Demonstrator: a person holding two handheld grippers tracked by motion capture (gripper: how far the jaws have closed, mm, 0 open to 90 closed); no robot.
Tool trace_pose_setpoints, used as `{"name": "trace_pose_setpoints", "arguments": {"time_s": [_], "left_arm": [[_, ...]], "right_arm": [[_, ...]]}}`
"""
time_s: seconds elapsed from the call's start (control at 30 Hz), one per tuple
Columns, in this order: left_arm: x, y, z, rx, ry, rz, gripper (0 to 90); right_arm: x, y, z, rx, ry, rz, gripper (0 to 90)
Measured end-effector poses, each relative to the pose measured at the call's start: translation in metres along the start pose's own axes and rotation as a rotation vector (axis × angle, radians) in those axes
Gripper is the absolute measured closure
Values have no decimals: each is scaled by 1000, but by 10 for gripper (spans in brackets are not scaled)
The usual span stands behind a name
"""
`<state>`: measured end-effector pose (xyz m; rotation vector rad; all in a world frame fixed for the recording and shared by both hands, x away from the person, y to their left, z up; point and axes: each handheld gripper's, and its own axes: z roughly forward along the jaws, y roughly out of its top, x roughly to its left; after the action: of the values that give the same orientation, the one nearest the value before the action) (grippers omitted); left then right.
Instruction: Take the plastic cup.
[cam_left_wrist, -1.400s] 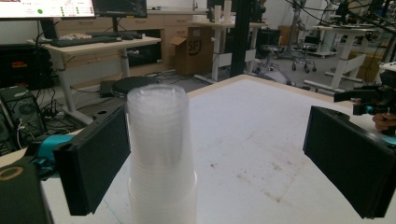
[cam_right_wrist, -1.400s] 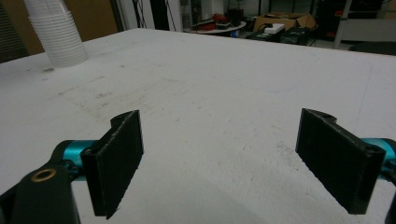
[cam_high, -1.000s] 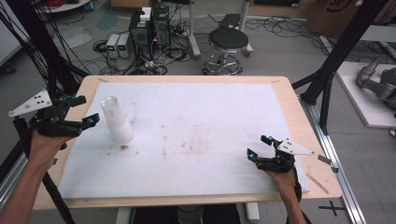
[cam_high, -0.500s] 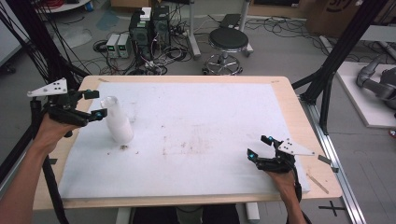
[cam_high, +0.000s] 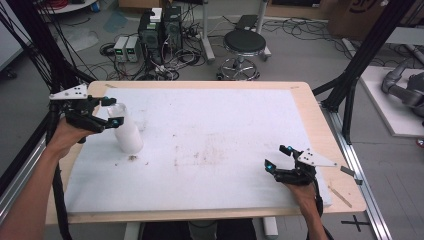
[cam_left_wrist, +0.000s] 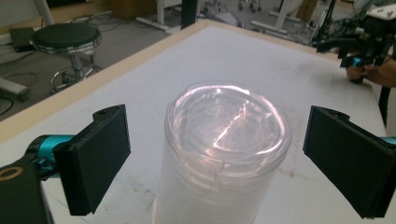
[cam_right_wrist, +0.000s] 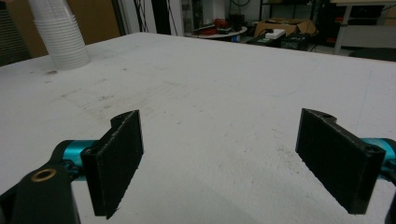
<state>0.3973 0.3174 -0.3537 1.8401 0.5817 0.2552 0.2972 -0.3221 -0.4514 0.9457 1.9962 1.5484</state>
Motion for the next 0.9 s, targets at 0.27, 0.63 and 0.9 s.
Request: {"name": "trace_pose_setpoints", "arguments": {"time_s": [0.27,0.63,0.9], "left_arm": [[2,-2,5,32,-4,-8,80],[5,-5,10,71,3,-26,88],[5,-6,10,73,7,-34,95]], "right_arm": [[0,0,0,-3,1,0,149],[0,0,0,-8,-1,-4,149],[0,0,0,-6,2,2,149]]}}
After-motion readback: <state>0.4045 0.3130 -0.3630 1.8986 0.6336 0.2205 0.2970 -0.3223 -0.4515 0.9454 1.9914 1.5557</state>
